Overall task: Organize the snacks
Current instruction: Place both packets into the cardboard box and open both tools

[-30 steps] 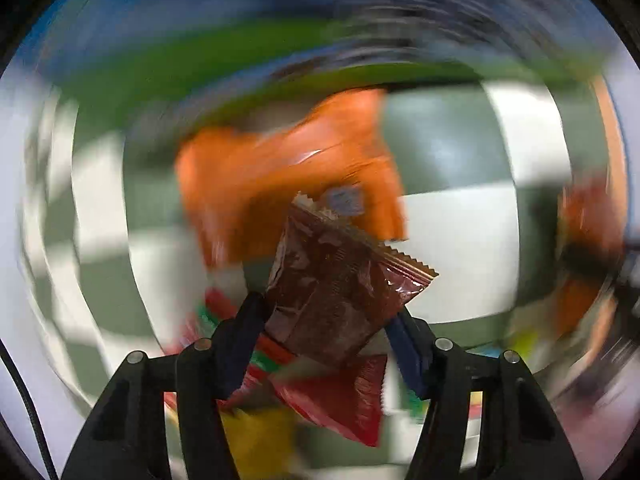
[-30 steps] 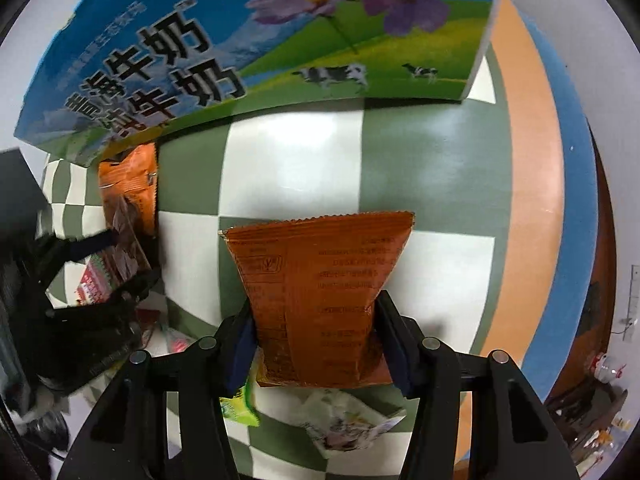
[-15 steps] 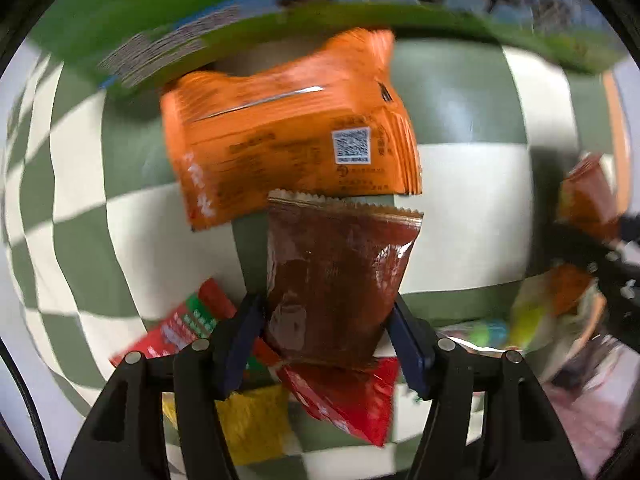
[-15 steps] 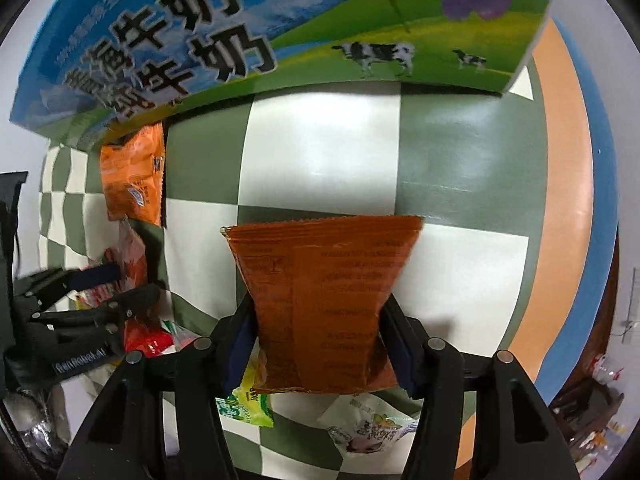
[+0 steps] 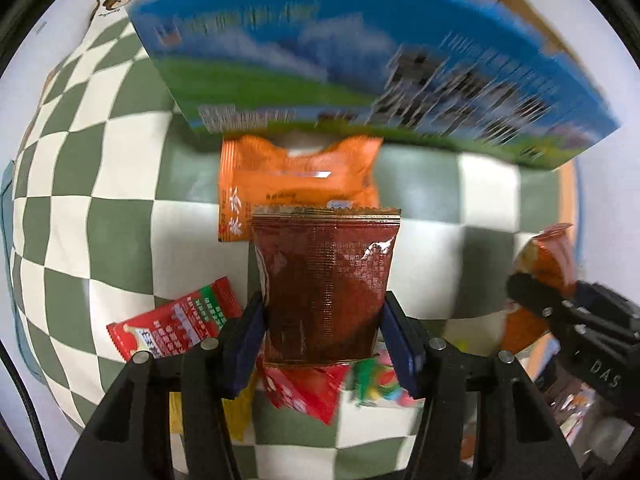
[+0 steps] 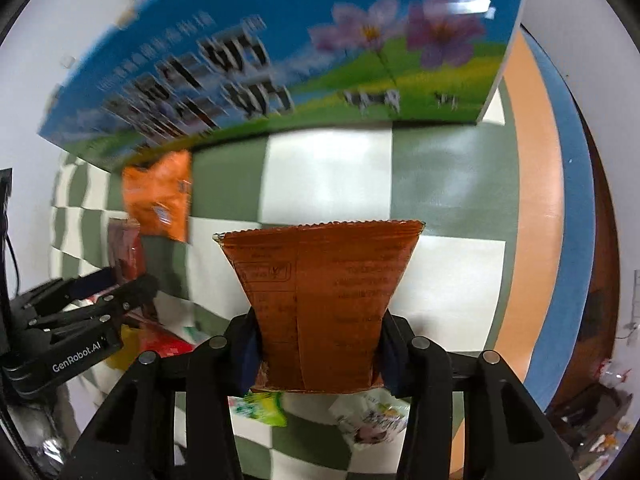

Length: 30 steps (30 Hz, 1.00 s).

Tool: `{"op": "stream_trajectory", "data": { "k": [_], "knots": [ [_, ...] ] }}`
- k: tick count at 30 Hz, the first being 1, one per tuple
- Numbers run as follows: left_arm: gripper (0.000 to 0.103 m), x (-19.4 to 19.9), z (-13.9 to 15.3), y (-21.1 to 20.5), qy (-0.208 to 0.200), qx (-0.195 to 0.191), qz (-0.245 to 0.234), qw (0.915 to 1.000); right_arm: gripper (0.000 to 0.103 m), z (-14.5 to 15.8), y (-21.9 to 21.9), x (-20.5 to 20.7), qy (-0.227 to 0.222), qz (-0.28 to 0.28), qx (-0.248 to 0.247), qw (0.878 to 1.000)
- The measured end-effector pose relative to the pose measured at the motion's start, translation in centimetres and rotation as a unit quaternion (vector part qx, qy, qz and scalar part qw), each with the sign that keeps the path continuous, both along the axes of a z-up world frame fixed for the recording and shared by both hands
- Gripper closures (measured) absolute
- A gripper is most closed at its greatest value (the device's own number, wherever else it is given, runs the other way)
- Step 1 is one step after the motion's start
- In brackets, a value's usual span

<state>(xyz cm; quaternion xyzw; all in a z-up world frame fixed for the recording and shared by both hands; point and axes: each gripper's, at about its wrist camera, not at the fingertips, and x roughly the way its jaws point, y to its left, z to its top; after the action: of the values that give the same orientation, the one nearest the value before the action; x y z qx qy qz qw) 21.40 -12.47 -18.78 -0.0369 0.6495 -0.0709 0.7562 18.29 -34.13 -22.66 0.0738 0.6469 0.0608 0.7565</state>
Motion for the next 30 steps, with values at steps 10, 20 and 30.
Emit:
{"op": "stream_trajectory", "data": {
  "k": [10, 20, 30],
  "knots": [
    [0.05, 4.2, 11.2, -0.3, -0.08, -0.078, -0.002, 0.9938, 0.054, 11.6, 0.7, 1.0, -0.09, 0.003, 0.096, 0.991],
    [0.05, 15.1, 7.5, 3.2, -0.04, -0.029, 0.04, 0.998, 0.054, 14.6, 0.2, 11.5, -0.112, -0.024, 0.08, 0.99],
    [0.049, 18.7, 1.6, 4.1, 0.053, -0.003, 0.052, 0.9972, 0.054, 8.3, 5.1, 17.4, -0.029, 0.0, 0.073, 0.997]
  ]
}}
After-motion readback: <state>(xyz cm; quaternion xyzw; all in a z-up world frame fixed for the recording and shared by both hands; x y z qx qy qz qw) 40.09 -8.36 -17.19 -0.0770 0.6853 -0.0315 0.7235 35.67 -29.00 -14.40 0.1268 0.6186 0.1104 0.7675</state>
